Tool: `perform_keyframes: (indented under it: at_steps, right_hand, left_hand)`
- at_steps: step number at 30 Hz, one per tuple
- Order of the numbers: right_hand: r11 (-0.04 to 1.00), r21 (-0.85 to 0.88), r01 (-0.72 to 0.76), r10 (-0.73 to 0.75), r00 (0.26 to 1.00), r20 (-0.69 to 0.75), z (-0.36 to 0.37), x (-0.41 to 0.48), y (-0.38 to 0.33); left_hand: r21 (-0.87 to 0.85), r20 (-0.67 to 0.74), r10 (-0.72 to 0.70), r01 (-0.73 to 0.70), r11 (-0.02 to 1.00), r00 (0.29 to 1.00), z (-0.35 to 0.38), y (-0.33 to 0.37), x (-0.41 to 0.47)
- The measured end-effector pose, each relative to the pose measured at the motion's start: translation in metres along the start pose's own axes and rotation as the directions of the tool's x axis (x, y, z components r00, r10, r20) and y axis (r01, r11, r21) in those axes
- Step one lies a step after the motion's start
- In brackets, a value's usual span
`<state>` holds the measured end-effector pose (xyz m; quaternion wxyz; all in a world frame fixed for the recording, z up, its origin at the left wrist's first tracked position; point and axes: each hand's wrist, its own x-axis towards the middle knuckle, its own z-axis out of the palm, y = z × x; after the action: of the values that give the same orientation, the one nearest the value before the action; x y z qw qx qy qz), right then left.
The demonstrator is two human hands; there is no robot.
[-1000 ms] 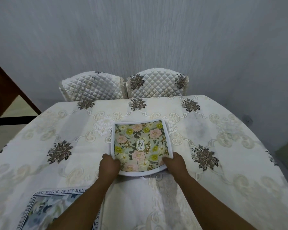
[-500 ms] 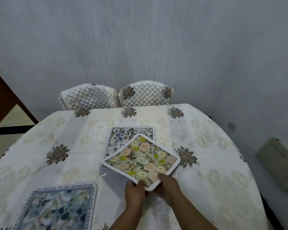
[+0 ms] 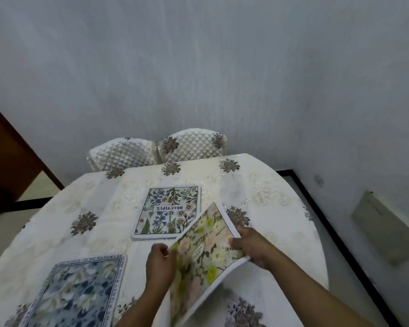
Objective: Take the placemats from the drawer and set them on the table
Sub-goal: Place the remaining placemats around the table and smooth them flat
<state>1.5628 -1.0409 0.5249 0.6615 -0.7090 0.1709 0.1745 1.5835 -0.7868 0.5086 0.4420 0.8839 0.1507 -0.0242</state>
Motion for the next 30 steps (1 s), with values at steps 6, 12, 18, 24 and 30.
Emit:
perform_keyframes:
  at_steps: [6, 12, 18, 24, 30]
  right_hand:
    - [0.939, -0.344, 0.024, 0.047, 0.979, 0.199, -0.035, -0.021, -0.018]
    - [0.842, -0.536, -0.067, 0.155, 0.980, 0.122, -0.074, -0.008, 0.007]
    - [0.861, -0.493, -0.123, 0.112, 0.992, -0.050, -0.089, 0.004, 0.033]
    - [0.981, 0.137, -0.139, 0.180, 0.914, -0.364, -0.078, 0.002, 0.098]
    - [0.906, 0.044, -0.422, 0.354, 0.695, -0.625, -0.046, -0.020, 0.187]
  left_hand:
    - [0.028, 0.399, -0.094, 0.091, 0.996, 0.912, 0.023, 0.021, 0.017]
    - [0.197, 0.571, -0.177, 0.076, 0.977, 0.802, 0.074, -0.016, 0.001]
    - [0.222, 0.537, -0.216, 0.110, 0.969, 0.816, 0.106, -0.049, 0.008]
    - [0.527, 0.331, -0.206, 0.000, 0.850, 0.921, 0.119, -0.060, 0.003]
    - [0.386, 0.331, -0.116, -0.022, 0.922, 0.937, 0.122, -0.085, -0.001]
